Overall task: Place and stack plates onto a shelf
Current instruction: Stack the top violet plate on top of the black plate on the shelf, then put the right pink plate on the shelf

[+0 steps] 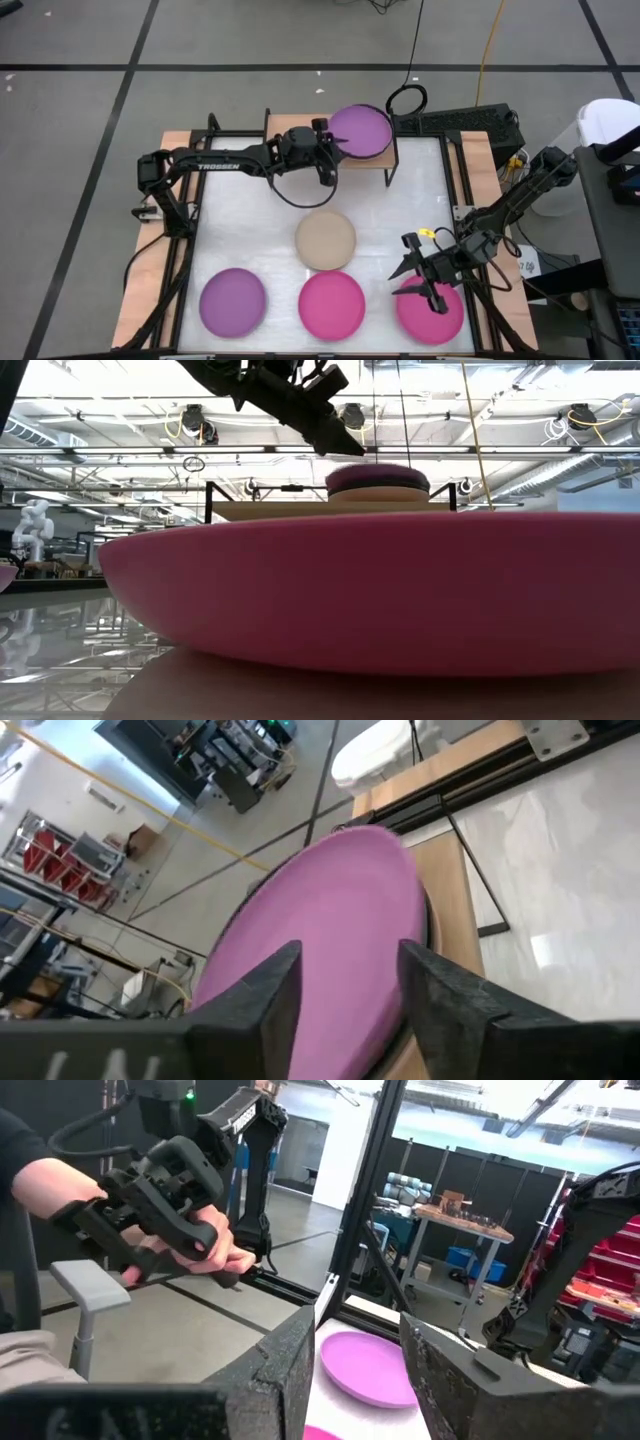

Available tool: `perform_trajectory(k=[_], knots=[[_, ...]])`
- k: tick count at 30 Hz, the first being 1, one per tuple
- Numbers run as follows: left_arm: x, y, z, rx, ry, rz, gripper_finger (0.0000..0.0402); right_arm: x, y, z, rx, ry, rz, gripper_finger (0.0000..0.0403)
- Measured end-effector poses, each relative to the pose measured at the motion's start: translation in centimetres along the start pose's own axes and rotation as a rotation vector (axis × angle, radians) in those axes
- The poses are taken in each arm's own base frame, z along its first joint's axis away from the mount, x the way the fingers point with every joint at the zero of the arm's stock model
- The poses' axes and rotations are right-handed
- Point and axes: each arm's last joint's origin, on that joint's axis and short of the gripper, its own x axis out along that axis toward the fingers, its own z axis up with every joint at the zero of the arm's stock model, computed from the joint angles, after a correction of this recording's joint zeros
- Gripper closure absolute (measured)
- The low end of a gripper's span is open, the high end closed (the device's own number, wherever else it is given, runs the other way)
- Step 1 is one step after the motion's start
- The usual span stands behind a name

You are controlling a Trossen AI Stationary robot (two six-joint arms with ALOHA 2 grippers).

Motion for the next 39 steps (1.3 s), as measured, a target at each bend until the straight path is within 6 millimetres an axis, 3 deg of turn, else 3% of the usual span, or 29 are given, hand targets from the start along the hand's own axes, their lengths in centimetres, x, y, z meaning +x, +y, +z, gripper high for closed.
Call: perform_trajectory(k=[6,10,13,17,20,25,31,36,39], knots=[[0.0,-0.1,0.1,-0.018,-0.001,-0.002,0.0179,0.0,-0.1,-0.1,-0.001,0.019,-0.041,0.0273],[-0.7,-0.1,0.8,-0.047,-0.025,0.002,0.0166,0.0,-0.1,-0.2,0.012,0.028,-0.038,0.0273],[-2.3,0.5,2.4,-0.137,-0.087,0.020,0.0165,0.0,0.0,-0.4,0.017,0.049,-0.033,0.0273],[-5.2,1.0,4.4,-0.417,-0.146,-0.015,0.0165,0.0,0.0,-0.6,0.050,0.070,-0.030,0.0273],[-7.4,0.7,5.9,-0.470,-0.200,-0.069,0.0165,0.0,0.0,-0.7,0.066,0.079,-0.029,0.0273],[-11.7,0.2,8.5,-0.449,-0.298,-0.102,0.0191,-0.1,0.1,-1.0,0.075,0.085,-0.027,0.0273],[-15.7,-1.4,10.2,-0.414,-0.335,-0.207,0.0246,-0.2,0.1,-1.2,0.078,0.085,-0.027,0.0273],[-16.9,-3.9,9.5,-0.408,-0.328,-0.232,0.0275,-0.2,0.1,-1.1,0.092,0.070,-0.030,0.0273],[-17.6,-5.6,7.9,-0.427,-0.311,-0.229,0.0279,-0.2,0.1,-1.1,0.107,0.070,-0.030,0.0273]])
